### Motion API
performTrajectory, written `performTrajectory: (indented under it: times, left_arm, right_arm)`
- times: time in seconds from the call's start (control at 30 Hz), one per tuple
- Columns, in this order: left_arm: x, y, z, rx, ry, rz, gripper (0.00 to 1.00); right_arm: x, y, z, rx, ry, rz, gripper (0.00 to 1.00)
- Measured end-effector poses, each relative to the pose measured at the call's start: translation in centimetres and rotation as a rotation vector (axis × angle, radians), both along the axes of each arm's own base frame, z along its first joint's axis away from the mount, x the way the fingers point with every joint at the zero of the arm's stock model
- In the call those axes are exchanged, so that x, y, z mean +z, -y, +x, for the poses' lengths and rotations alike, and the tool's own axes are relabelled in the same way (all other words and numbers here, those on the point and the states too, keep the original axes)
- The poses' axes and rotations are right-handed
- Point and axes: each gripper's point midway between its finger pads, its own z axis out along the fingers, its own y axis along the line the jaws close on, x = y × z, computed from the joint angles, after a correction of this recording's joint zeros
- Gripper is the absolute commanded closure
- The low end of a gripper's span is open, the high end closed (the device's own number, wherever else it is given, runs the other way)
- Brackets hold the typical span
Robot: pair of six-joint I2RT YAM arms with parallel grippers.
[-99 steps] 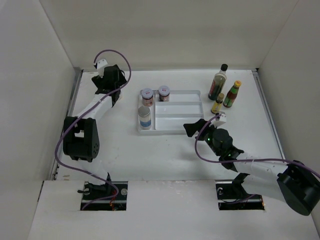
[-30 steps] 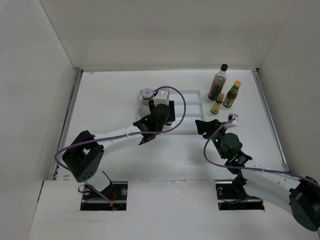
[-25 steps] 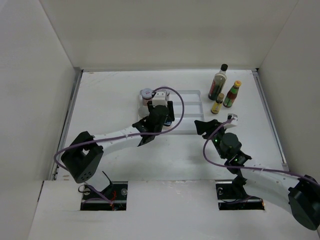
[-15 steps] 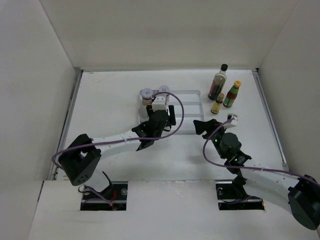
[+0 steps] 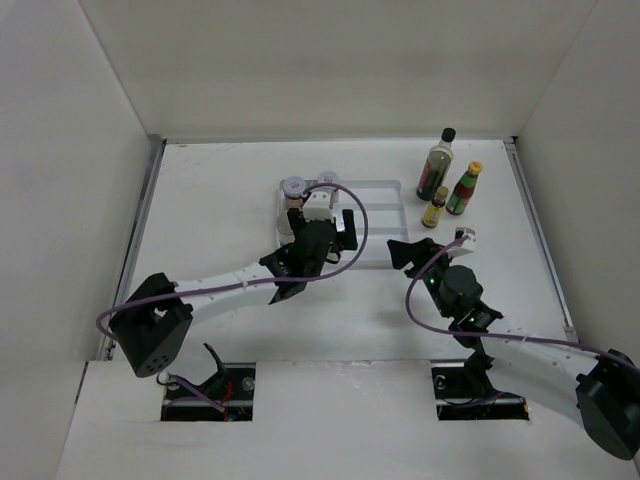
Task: Organize the condiment bottles
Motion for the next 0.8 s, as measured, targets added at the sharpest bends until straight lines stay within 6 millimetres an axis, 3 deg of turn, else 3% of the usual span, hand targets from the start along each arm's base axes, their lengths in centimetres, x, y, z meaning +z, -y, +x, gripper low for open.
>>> performTrajectory:
  times: [0.13, 0.27, 0.33, 0.4, 0.47, 0.53, 0.63, 0.73, 0.8]
  left_arm:
    - [2.9, -0.2, 0.0, -0.012, 0.060, -0.012, 0.00]
    - [9.6, -1.2, 0.2, -0.009, 0.202, -0.089, 0.00]
    - [13.4, -2.9, 0.3, 0.026, 0.285, -0.151, 0.00]
    - [16.3, -5.9, 0.4, 0.101, 0.359, -0.216, 0.00]
    - [17.3, -9.8, 0.3, 0.203, 0.407, -0.262, 0.00]
    - [16.3, -13.9, 0.0, 0.313, 0.425, -0.289, 0.00]
    - [12.2, -19.1, -0.6, 0.460, 0.398, -0.295, 0.00]
    - [7.5, -22.8, -0.8, 0.572, 0.329, -0.281, 0.00]
    - [5.1, -24.3, -0.6, 0.623, 0.281, -0.276, 0.00]
  right_arm:
    - [0.0, 0.2, 0.1, -0.007, 0.002, -0.008, 0.57]
    - [-0.1, 0.3, 0.2, -0.010, 0.004, -0.020, 0.75]
    - [-0.2, 0.3, 0.2, -0.010, 0.004, -0.029, 0.79]
    - [-0.5, 0.3, 0.2, -0.010, -0.002, -0.041, 0.80]
    - [-1.1, 0.3, 0.4, -0.010, -0.017, -0.065, 0.80]
    - [-1.6, 0.1, 0.6, -0.010, -0.036, -0.093, 0.79]
    - [-1.6, -0.5, 1.2, -0.005, -0.055, -0.129, 0.77]
    - [-0.3, -1.9, 2.3, 0.006, -0.057, -0.157, 0.71]
    - [1.5, -3.0, 3.7, 0.004, -0.044, -0.178, 0.61]
